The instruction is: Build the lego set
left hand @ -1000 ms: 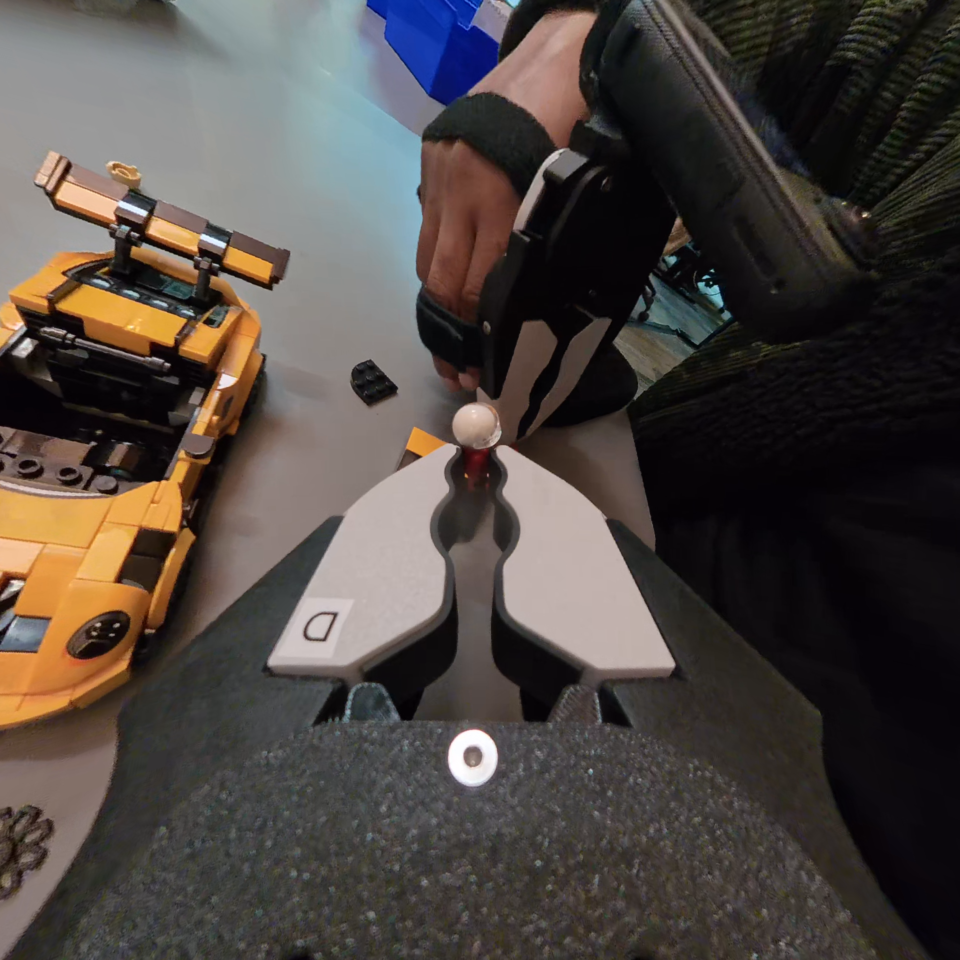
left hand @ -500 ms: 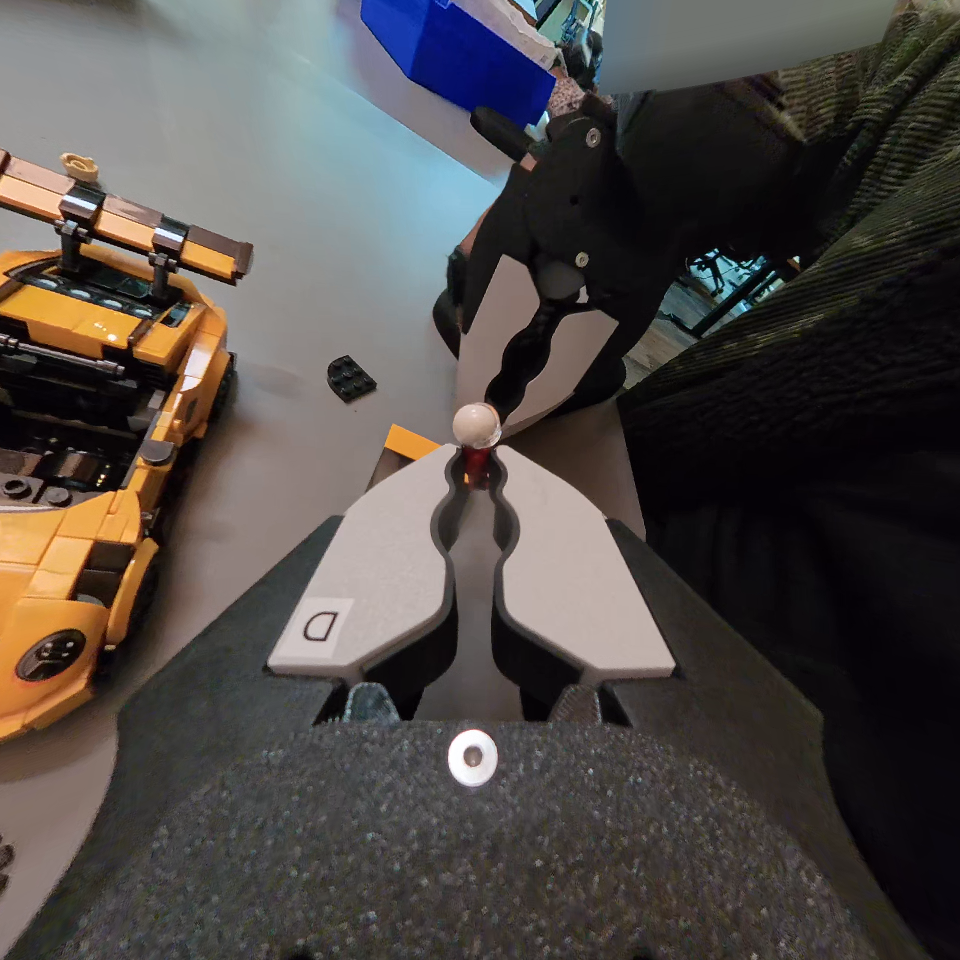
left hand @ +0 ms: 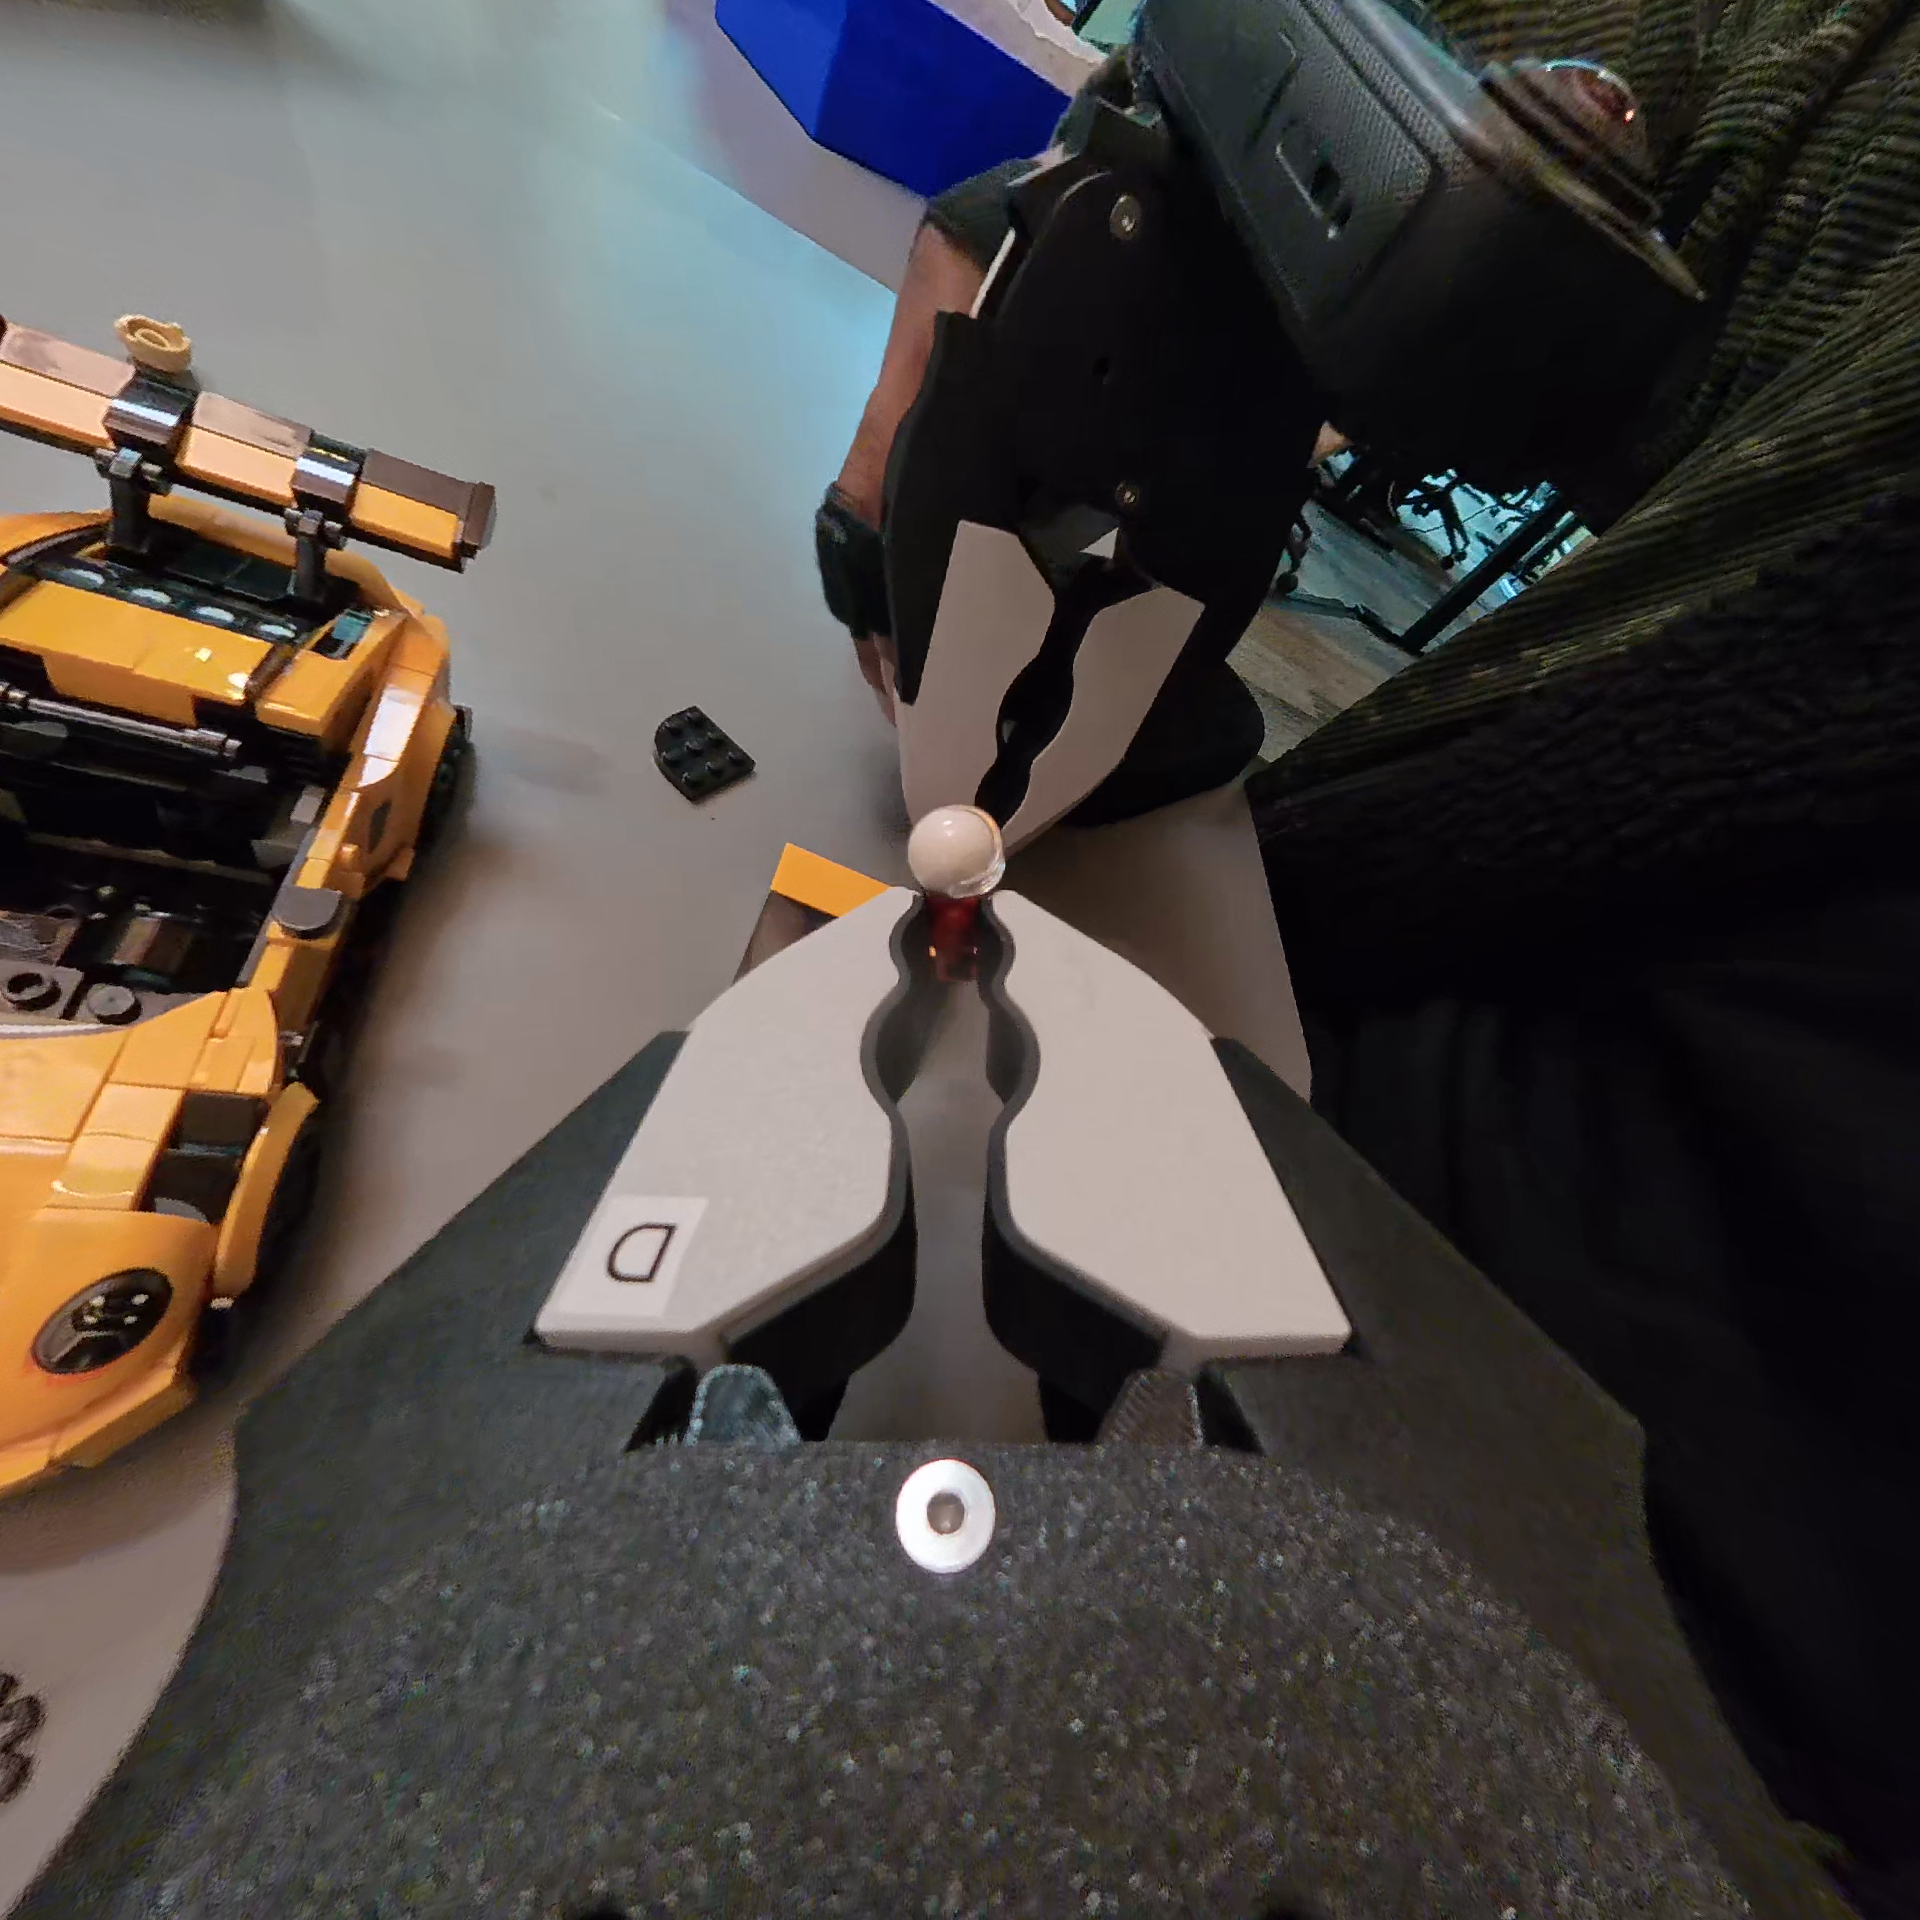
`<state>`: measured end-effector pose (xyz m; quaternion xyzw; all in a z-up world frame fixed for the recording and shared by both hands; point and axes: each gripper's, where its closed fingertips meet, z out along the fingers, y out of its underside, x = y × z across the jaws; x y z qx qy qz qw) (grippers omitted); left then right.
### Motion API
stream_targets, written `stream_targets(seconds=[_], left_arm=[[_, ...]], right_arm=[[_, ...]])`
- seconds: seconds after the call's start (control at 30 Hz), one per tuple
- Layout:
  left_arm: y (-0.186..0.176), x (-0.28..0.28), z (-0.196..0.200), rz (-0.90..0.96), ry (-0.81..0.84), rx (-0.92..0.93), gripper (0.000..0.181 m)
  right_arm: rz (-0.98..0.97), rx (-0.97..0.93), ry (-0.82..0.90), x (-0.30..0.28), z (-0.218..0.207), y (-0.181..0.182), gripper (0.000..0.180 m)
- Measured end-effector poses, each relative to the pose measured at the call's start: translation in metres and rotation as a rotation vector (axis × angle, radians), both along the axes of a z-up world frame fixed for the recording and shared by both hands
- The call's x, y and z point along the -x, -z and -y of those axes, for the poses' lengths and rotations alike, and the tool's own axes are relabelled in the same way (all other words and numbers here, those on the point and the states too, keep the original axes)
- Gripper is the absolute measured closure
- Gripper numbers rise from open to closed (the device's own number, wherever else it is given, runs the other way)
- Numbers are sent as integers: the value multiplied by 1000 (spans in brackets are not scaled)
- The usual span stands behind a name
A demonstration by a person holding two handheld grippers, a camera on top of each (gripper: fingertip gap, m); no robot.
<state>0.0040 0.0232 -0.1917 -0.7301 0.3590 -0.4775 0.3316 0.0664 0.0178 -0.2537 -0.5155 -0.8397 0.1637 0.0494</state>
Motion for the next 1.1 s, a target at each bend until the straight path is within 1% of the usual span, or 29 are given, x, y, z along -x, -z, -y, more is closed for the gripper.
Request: stream_targets(seconds=[0.33, 0.77, 1.1], left_arm=[[0, -1, 1, 6, 11, 9, 173], [1, -1, 2, 3, 15, 16, 173], [0, -1, 2, 8, 19, 17, 173]], right_arm=[[29, 30, -68, -1, 4, 1, 178], [80, 63, -140, -8, 6, 0, 173], [110, 86, -209, -12, 12, -1, 173]])
